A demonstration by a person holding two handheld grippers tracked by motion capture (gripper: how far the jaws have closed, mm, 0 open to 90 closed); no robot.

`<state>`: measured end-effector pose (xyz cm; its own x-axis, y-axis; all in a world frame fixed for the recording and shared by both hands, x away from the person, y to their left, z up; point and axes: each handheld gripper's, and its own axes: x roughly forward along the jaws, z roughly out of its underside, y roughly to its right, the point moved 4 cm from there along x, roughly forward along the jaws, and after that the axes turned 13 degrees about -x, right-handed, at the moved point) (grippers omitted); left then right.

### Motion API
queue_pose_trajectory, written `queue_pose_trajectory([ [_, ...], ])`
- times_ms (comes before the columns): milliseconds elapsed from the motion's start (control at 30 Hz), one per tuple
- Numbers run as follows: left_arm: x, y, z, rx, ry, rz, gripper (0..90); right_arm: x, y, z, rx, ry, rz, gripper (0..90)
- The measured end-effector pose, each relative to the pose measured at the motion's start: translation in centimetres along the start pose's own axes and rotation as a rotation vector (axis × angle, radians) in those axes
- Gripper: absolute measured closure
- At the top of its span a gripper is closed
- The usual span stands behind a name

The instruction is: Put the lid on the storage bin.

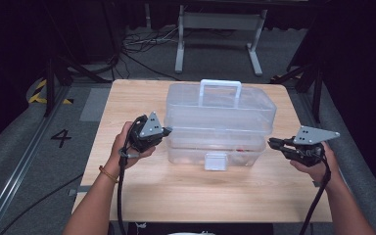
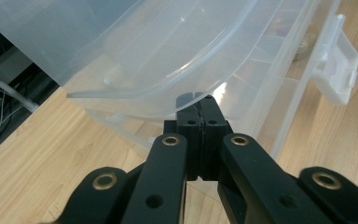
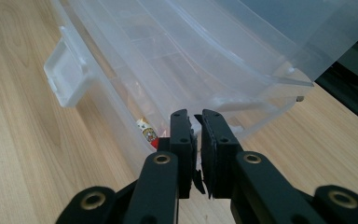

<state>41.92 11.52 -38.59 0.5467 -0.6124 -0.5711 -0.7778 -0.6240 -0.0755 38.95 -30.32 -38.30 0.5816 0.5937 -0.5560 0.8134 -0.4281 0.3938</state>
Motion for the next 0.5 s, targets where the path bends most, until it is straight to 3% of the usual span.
queue_pose_trajectory([
  [100,-0.1,0.0,0.1,0.01,-0.002,-0.005,90.0,0.0,0.0,0.1,0.004,-0.003,0.001,83.9],
  [500,0.2,0.2,1.6,-0.021,-0.01,0.003,90.0,0.4,-0.1,0.6,0.019,-0.015,0.004,83.4],
])
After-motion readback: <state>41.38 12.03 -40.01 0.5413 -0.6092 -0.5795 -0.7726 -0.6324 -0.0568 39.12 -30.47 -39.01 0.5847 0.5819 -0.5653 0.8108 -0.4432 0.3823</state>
